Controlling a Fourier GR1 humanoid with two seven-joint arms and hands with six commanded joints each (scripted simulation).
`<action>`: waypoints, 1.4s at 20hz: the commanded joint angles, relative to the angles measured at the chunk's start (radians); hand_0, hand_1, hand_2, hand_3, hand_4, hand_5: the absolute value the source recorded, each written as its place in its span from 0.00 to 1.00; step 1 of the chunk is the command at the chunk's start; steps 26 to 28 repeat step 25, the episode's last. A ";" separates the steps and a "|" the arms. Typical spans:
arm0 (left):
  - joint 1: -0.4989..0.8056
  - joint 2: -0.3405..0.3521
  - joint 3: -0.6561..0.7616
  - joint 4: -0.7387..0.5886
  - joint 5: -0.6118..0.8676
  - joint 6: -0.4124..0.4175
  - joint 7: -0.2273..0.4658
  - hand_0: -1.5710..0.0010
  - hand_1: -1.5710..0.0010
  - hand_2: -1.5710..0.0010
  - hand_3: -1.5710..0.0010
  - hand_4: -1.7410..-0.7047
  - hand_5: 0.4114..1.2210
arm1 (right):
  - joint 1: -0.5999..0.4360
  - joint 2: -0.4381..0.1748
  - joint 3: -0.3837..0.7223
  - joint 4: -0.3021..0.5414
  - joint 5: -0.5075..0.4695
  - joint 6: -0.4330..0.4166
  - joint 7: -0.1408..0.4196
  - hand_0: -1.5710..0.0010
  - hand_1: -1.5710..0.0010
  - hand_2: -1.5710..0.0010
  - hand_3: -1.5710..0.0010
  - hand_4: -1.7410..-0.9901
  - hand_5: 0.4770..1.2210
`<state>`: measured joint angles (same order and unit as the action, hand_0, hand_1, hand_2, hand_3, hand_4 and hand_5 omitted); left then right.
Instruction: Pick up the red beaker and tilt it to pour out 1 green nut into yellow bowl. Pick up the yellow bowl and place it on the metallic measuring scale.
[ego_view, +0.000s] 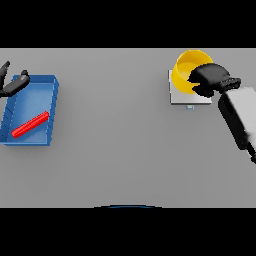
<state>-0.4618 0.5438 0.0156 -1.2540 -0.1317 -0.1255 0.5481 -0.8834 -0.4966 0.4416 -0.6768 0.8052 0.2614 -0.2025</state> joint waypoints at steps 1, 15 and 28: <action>0.017 -0.001 -0.002 -0.012 0.004 -0.003 -0.002 1.00 1.00 1.00 1.00 0.86 0.49 | -0.004 0.006 -0.002 0.012 0.002 -0.006 0.015 0.00 0.00 0.12 0.12 0.00 1.00; 0.025 0.001 0.004 -0.023 0.021 -0.016 -0.003 1.00 1.00 1.00 1.00 0.87 0.44 | -0.015 0.025 -0.038 0.068 -0.048 0.052 0.039 0.61 0.65 0.70 0.75 0.33 0.56; 0.010 -0.005 -0.004 -0.013 0.009 -0.010 0.005 1.00 1.00 1.00 1.00 0.88 0.43 | -0.027 0.033 -0.011 0.083 -0.022 0.079 0.060 0.96 0.96 0.97 0.97 0.47 0.41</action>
